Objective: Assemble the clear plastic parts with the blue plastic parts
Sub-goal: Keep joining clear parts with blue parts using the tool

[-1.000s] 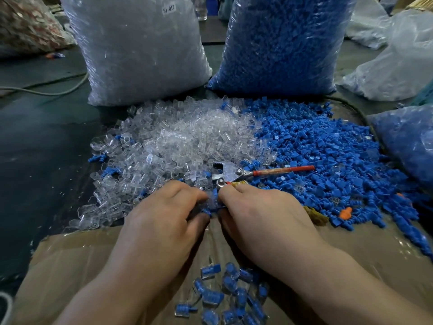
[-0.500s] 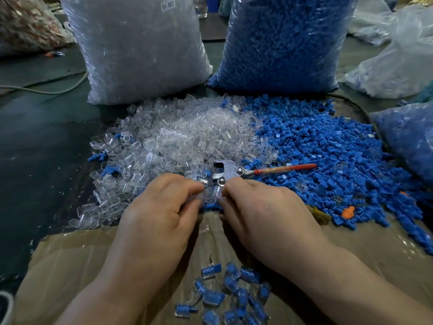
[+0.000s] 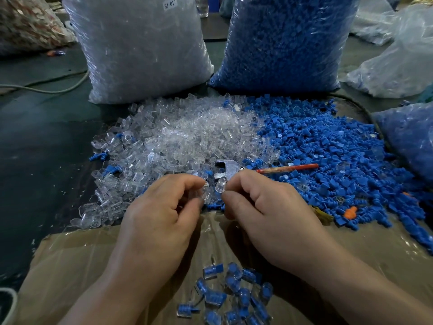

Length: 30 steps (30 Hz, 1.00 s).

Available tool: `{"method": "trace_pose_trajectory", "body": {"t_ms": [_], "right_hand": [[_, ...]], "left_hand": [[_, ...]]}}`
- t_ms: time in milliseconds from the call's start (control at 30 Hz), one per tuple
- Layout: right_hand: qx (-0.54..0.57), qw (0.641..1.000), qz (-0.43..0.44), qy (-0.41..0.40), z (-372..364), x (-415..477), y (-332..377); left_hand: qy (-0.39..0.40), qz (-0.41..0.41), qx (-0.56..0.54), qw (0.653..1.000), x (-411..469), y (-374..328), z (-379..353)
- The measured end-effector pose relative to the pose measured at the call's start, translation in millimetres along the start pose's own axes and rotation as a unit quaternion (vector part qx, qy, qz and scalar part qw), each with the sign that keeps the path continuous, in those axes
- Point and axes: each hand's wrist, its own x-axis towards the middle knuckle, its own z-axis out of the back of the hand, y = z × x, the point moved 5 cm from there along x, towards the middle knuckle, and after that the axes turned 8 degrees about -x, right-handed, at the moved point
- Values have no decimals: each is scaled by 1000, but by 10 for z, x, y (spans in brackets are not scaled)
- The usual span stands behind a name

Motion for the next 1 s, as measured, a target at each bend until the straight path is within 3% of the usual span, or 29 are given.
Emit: {"method": "trace_pose_trajectory", "body": {"t_ms": [67, 167, 300, 567, 800, 1000], "right_hand": [[77, 997, -25, 5, -9, 0, -17], [252, 964, -76, 30, -38, 9, -44], [283, 956, -68, 46, -82, 28, -69], [213, 975, -25, 55, -147, 43, -40], [90, 996, -12, 24, -65, 34, 10], [-68, 997, 36, -17, 51, -7, 82]], "left_hand": [[0, 22, -62, 998, 1, 55, -16], [7, 64, -183, 981, -14, 98, -50], [12, 77, -253, 964, -13, 120, -82], [20, 68, -256, 964, -11, 94, -110], [4, 44, -146, 988, -24, 54, -54], [10, 76, -176, 981, 3, 144, -17]]}}
